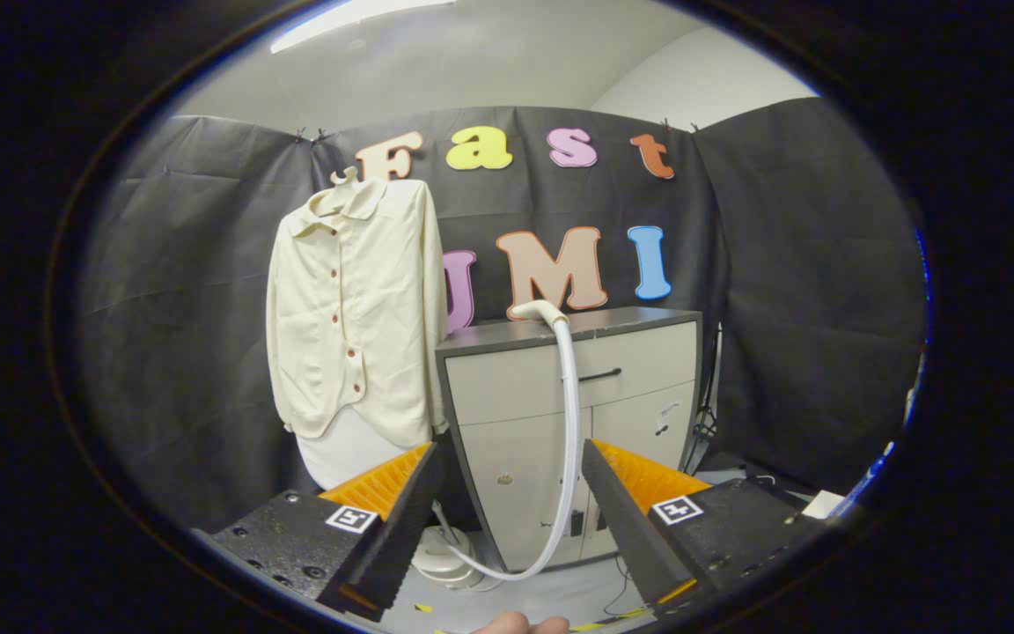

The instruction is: Iron the clothes twice with a garment steamer, once on the left side and once on the right side.

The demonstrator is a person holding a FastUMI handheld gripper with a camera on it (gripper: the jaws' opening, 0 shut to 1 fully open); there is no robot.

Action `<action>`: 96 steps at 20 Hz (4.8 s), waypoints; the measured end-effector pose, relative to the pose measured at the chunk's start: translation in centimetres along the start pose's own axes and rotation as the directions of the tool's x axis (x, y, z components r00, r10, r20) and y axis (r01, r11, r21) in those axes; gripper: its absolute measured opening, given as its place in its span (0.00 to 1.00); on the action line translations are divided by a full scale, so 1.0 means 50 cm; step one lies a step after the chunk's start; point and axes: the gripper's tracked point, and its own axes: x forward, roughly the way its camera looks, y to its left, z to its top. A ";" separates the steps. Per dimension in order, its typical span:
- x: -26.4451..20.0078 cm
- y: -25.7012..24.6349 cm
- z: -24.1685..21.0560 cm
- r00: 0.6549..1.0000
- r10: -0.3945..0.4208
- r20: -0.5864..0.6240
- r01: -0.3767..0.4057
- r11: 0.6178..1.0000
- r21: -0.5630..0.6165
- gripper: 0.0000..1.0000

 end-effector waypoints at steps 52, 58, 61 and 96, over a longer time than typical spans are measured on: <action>0.989 -0.092 0.160 0.894 -0.069 -0.444 0.012 0.991 -0.130 0.85; 0.991 -0.093 0.115 0.808 -0.089 -0.582 0.031 0.994 -0.109 0.66; 1.001 -0.114 0.127 0.838 -0.099 -0.536 0.067 0.995 -0.080 0.64; 0.343 0.547 0.381 0.991 0.109 -0.079 -0.120 0.983 -0.141 0.36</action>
